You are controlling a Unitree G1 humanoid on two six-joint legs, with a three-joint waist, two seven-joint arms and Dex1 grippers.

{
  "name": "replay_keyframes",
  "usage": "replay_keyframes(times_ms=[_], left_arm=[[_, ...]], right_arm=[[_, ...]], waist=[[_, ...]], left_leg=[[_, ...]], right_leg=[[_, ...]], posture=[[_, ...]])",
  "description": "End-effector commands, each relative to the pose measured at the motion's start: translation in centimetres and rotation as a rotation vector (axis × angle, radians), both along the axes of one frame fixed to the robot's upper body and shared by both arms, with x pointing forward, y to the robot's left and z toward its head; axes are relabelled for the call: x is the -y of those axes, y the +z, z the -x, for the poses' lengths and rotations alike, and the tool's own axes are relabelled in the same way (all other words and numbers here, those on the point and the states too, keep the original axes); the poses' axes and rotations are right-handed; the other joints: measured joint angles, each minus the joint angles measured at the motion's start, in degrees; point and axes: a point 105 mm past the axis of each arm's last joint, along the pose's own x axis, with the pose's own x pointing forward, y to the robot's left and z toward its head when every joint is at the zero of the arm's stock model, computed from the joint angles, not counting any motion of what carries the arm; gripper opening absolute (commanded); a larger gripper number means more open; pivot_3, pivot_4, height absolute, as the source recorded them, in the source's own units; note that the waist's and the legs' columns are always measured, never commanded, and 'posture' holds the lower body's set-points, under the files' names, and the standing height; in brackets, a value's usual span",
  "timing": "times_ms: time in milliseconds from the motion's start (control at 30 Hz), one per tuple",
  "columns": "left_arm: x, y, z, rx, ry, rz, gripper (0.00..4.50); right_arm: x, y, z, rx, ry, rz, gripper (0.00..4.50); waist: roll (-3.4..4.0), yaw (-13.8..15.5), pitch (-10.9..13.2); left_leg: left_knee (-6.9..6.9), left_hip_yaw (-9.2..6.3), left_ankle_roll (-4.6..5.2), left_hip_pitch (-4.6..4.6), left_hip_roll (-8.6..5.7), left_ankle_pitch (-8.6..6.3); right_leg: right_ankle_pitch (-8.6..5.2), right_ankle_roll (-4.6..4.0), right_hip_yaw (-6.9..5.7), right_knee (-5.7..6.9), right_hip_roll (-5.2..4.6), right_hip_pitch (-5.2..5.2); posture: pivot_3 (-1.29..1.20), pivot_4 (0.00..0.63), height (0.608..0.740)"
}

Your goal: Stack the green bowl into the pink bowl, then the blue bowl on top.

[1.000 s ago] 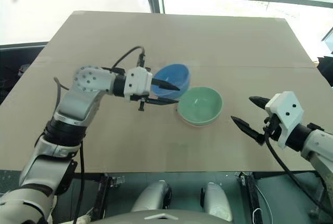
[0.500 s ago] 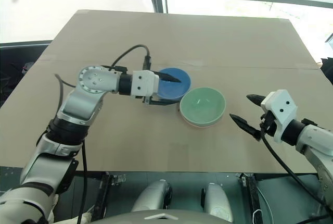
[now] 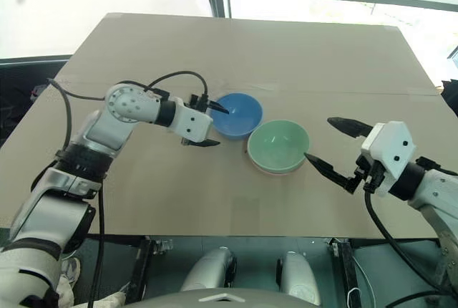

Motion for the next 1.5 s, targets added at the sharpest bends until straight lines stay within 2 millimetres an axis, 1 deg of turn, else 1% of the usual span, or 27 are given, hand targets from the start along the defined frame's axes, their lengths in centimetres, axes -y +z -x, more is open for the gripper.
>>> replay_keyframes(times_ms=[33, 167, 200, 233, 267, 300, 467, 500, 600, 633, 667, 733, 800, 833, 867, 933, 967, 1033, 1067, 1133, 1167, 1200, 1267, 1400, 1433, 1467, 1500], left_arm=[[0.3, 0.6, -0.7, 0.065, -0.027, -0.015, 4.19], [1.0, -0.1, -1.1, 0.071, -0.056, -0.028, 4.19], [1.2, -0.3, -1.1, 0.072, -0.061, -0.027, 3.7], [1.3, -0.5, -1.1, 0.067, -0.071, -0.033, 3.48], [1.5, -0.5, -1.0, 0.063, -0.08, -0.032, 3.06], [1.7, -0.4, -1.0, 0.06, -0.086, -0.024, 2.54], [1.6, 0.1, -0.9, 0.063, -0.096, -0.024, 0.44], [1.6, 0.3, -0.9, 0.067, -0.096, -0.021, 0.08], [1.9, 1.2, -0.9, 0.072, -0.096, 0.013, 0.08], [2.1, 1.8, -0.9, 0.083, -0.097, 0.026, 0.08], [2.7, 3.0, -0.9, 0.097, -0.111, 0.066, 0.08], [4.5, 5.2, 0.1, 0.102, -0.184, 0.16, 0.08], [6.0, 6.3, 1.9, 0.061, -0.271, 0.218, 0.08], [6.3, 6.4, 2.5, 0.039, -0.297, 0.232, 0.08], [6.9, 6.5, 3.6, 0.014, -0.348, 0.238, 0.08], [7.5, 6.0, 5.2, -0.028, -0.421, 0.227, 0.08], [7.6, 5.7, 5.6, -0.044, -0.446, 0.219, 0.08], [7.8, 5.1, 5.8, -0.074, -0.452, 0.211, 0.08], [7.9, 4.8, 6.0, -0.098, -0.458, 0.202, 0.58], [7.9, 4.7, 6.2, -0.128, -0.463, 0.212, 0.86], [7.9, 4.7, 6.2, -0.13, -0.464, 0.217, 1.28], [7.8, 4.7, 6.2, -0.128, -0.46, 0.22, 1.51], [7.6, 4.7, 6.0, -0.122, -0.446, 0.227, 2.29], [6.7, 6.3, 5.2, -0.159, -0.329, 0.375, 2.29], [6.6, 7.0, 4.9, -0.192, -0.279, 0.446, 2.29], [6.2, 8.1, 4.4, -0.263, -0.212, 0.594, 2.29], [5.4, 8.8, 3.8, -0.265, -0.148, 0.696, 2.29]], right_arm=[[0.4, 1.0, 1.2, 0.029, 0.005, 0.032, 4.06], [1.4, 0.8, 1.9, 0.002, -0.03, 0.05, 4.06], [1.6, 0.7, 2.0, 0.0, -0.038, 0.053, 4.06], [1.7, 0.7, 2.0, -0.001, -0.043, 0.056, 4.06], [1.7, 0.7, 2.1, -0.001, -0.046, 0.058, 4.06], [1.7, 0.7, 2.1, 0.0, -0.049, 0.058, 4.06], [1.8, 0.5, 2.1, -0.003, -0.067, 0.061, 4.06], [1.8, 0.4, 2.1, -0.005, -0.069, 0.062, 4.06], [1.8, 0.3, 2.1, -0.008, -0.075, 0.059, 4.06], [1.9, 0.3, 2.1, -0.008, -0.078, 0.057, 4.06], [1.9, 0.2, 2.1, -0.01, -0.081, 0.055, 4.06], [2.1, 0.1, 2.1, -0.014, -0.083, 0.054, 4.06], [2.2, 0.1, 2.0, -0.015, -0.085, 0.055, 4.06], [2.2, 0.1, 2.0, -0.015, -0.085, 0.056, 4.06], [2.3, 0.1, 2.0, -0.015, -0.086, 0.057, 4.06], [2.4, 0.0, 1.9, -0.015, -0.088, 0.062, 4.06], [2.4, 0.0, 1.9, -0.015, -0.087, 0.063, 4.06], [2.3, 0.0, 1.8, -0.014, -0.086, 0.064, 4.06], [2.3, 0.0, 1.8, -0.013, -0.086, 0.065, 4.06], [2.2, -0.1, 1.9, -0.013, -0.085, 0.065, 4.06], [2.2, -0.1, 1.9, -0.013, -0.084, 0.066, 4.06], [2.2, -0.1, 1.9, -0.014, -0.084, 0.067, 4.06], [2.2, -0.1, 2.0, -0.015, -0.084, 0.068, 4.06], [2.1, -0.5, 1.9, -0.041, -0.083, 0.063, 4.06], [2.0, -0.7, 1.8, -0.049, -0.083, 0.061, 4.06], [2.0, -0.8, 1.7, -0.062, -0.085, 0.057, 4.06], [2.0, -1.0, 1.6, -0.07, -0.081, 0.046, 4.06]], waist=[[0.0, 0.01, 0.0], [-0.01, -0.14, 0.0], [-0.02, -0.12, 0.0], [-0.02, -0.12, 0.0], [-0.02, -0.2, 0.0], [-0.02, -0.24, 0.0], [-0.02, -0.57, -0.01], [-0.02, -0.53, 0.0], [-0.02, -0.45, 0.0], [-0.02, -0.44, 0.0], [-0.03, -0.44, 0.0], [-0.03, -0.33, 0.0], [-0.04, -0.1, 0.0], [-0.04, -0.12, 0.0], [-0.03, -0.22, 0.0], [-0.03, -0.48, 0.0], [-0.02, -0.69, -0.01], [-0.01, -0.9, -0.01], [-0.01, -0.94, -0.01], [-0.02, -1.1, 0.0], [-0.02, -1.12, -0.01], [-0.02, -1.11, -0.01], [-0.02, -1.12, -0.01], [-0.02, -1.33, -0.01], [-0.02, -1.41, 0.0], [-0.02, -1.42, 0.0], [-0.02, -1.45, 0.0]], left_leg=[[0.0, 0.0, 0.0, -0.01, 0.0, 0.0], [0.04, 0.07, 0.01, -0.01, -0.02, 0.0], [0.05, 0.07, 0.01, -0.01, -0.01, 0.0], [0.07, 0.08, 0.01, 0.01, -0.01, 0.0], [0.07, 0.1, 0.01, 0.01, -0.01, 0.0], [0.09, 0.12, 0.01, 0.02, 0.01, 0.0], [0.08, 0.13, 0.01, 0.02, 0.02, 0.0], [0.08, 0.12, 0.01, 0.01, 0.02, 0.0], [0.07, 0.1, 0.01, 0.0, 0.0, 0.0], [0.07, 0.1, 0.01, 0.0, 0.0, 0.0], [0.07, 0.09, 0.01, 0.0, 0.0, 0.0], [0.08, 0.09, 0.01, 0.0, 0.0, 0.0], [0.1, 0.08, 0.01, -0.03, 0.01, 0.0], [0.11, 0.05, 0.01, -0.04, 0.02, 0.0], [0.1, 0.05, 0.02, -0.03, 0.03, 0.0], [0.08, 0.08, 0.02, -0.02, 0.02, 0.0], [0.07, 0.08, 0.02, -0.02, 0.03, 0.0], [0.07, 0.09, 0.01, 0.02, 0.05, 0.0], [0.09, 0.1, 0.01, 0.03, 0.05, 0.01], [0.12, 0.12, 0.01, 0.07, 0.05, 0.02], [0.14, 0.14, 0.01, 0.09, 0.05, 0.02], [0.16, 0.14, 0.02, 0.09, 0.05, 0.02], [0.17, 0.14, 0.03, 0.09, 0.04, 0.02], [0.1, 0.12, 0.03, 0.09, 0.04, 0.02], [0.09, 0.11, 0.03, 0.09, 0.05, 0.02], [0.09, 0.08, 0.03, 0.08, 0.06, 0.02], [0.1, 0.07, 0.03, 0.07, 0.06, 0.02]], right_leg=[[0.0, 0.0, 0.0, 0.0, 0.0, 0.0], [0.01, 0.01, 0.01, 0.0, -0.02, 0.01], [0.01, 0.02, 0.01, 0.01, -0.02, 0.01], [0.01, 0.02, 0.01, 0.01, -0.02, 0.02], [0.01, 0.02, 0.03, 0.02, -0.02, 0.03], [0.02, 0.03, 0.03, 0.03, -0.01, 0.03], [0.02, 0.04, 0.04, 0.03, 0.0, 0.01], [0.02, 0.04, 0.04, 0.03, 0.0, 0.01], [0.02, 0.04, 0.03, 0.03, -0.01, 0.01], [0.02, 0.04, 0.03, 0.03, -0.01, 0.01], [0.02, 0.04, 0.03, 0.02, -0.01, 0.01], [0.02, 0.04, 0.03, 0.03, -0.01, 0.01], [0.02, 0.04, 0.03, 0.02, -0.02, 0.01], [0.02, 0.04, 0.03, 0.01, -0.03, 0.02], [0.02, 0.04, 0.03, 0.01, -0.05, 0.02], [0.02, 0.04, 0.03, 0.01, -0.04, 0.02], [0.02, 0.04, 0.03, 0.01, -0.03, 0.02], [0.02, 0.04, 0.03, 0.01, -0.02, 0.05], [0.02, 0.04, 0.04, 0.01, -0.02, 0.07], [0.02, 0.04, 0.05, 0.01, 0.0, 0.11], [0.02, 0.04, 0.07, 0.02, 0.0, 0.13], [0.02, 0.04, 0.08, 0.02, 0.0, 0.13], [0.03, 0.05, 0.08, 0.02, 0.0, 0.14], [0.03, 0.05, 0.08, 0.0, 0.0, 0.11], [0.03, 0.05, 0.08, 0.0, 0.0, 0.11], [0.03, 0.05, 0.07, 0.0, 0.01, 0.11], [0.03, 0.05, 0.06, 0.0, 0.0, 0.11]], posture=[[0.0, 0.15, 0.74], [0.0, 0.15, 0.74], [0.0, 0.15, 0.74], [0.0, 0.15, 0.74], [0.0, 0.15, 0.74], [0.0, 0.15, 0.74], [0.0, 0.15, 0.74], [0.0, 0.15, 0.74], [0.0, 0.15, 0.74], [0.0, 0.15, 0.74], [0.0, 0.15, 0.74], [0.0, 0.15, 0.74], [0.0, 0.15, 0.74], [0.0, 0.15, 0.74], [0.0, 0.15, 0.74], [0.0, 0.15, 0.74], [0.0, 0.15, 0.74], [0.0, 0.15, 0.74], [0.0, 0.15, 0.74], [0.0, 0.15, 0.74], [0.0, 0.15, 0.74], [0.0, 0.15, 0.74], [0.0, 0.15, 0.74], [0.0, 0.15, 0.74], [0.0, 0.15, 0.74], [0.0, 0.15, 0.74], [0.0, 0.15, 0.74]])
